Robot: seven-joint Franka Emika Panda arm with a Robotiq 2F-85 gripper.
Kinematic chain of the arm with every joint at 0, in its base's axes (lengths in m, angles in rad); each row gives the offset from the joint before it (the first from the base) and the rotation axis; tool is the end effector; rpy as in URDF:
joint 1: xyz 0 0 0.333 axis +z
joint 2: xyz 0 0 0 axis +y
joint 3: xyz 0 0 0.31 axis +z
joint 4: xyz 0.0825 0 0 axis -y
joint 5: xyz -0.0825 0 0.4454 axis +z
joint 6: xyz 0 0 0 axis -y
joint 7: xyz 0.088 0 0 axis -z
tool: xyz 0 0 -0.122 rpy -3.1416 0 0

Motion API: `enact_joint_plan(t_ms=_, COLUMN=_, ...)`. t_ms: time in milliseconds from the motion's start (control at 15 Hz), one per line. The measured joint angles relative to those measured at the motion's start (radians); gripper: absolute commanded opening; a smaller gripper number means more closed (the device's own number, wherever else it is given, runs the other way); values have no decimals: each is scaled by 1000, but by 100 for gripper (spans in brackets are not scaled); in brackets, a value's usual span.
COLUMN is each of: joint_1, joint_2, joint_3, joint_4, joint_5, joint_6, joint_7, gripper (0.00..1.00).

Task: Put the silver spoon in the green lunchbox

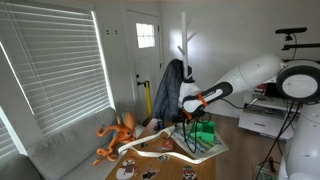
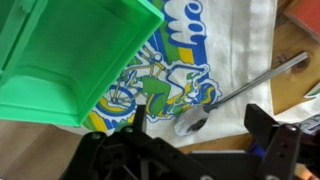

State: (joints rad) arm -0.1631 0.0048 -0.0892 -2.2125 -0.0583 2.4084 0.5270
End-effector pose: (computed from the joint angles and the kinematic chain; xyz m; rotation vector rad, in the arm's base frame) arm 0.5796 -0.1504 0.3371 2.8996 -1.1241 0.3045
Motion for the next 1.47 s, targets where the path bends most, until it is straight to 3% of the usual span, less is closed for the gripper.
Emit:
enact_joint_plan(t_ms=133, joint_1=4, joint_2=7, joint_3=0, joint_4=9, joint_5=-3, joint_6=-15, joint_7=87, gripper=100)
enact_joint_plan(t_ms=400, joint_1=6, joint_2=7, joint_3=-1, joint_4=17, joint_5=-5, joint_6=-21, joint_7=140, gripper=100)
enact_joint_plan(t_ms=667, joint_1=31, joint_2=20, joint_3=1, joint_4=18, joint_5=-11, joint_6=-21, joint_7=388, gripper=100)
enact_joint_plan(t_ms=800, joint_1=54, joint_2=33, joint_3=3, joint_4=20, joint_5=-15, joint_6=-21, joint_7=524, gripper=94)
enact_joint_plan(t_ms=867, joint_1=64, joint_2=40, joint_3=3, joint_4=23, joint_5=-24, joint_6=-21, joint_7=593, gripper=97)
enact_joint_plan(t_ms=1133, joint_1=83, joint_2=88, joint_3=1, joint_4=55, joint_5=-106, joint_6=-21, joint_7=827, gripper=88)
enact_joint_plan(t_ms=1267, joint_1=86, joint_2=120, joint_3=-2, joint_4=82, joint_5=-113, joint_6=-28, joint_7=848, gripper=80)
enact_joint_plan(t_ms=1333, joint_1=88, joint_2=136, joint_3=-2, joint_4=97, joint_5=-113, joint_6=-33, joint_7=848, gripper=63)
enact_joint_plan(t_ms=1467, joint_1=93, joint_2=163, joint_3=-1, joint_4=125, joint_5=-112, joint_6=-44, joint_7=845, gripper=53)
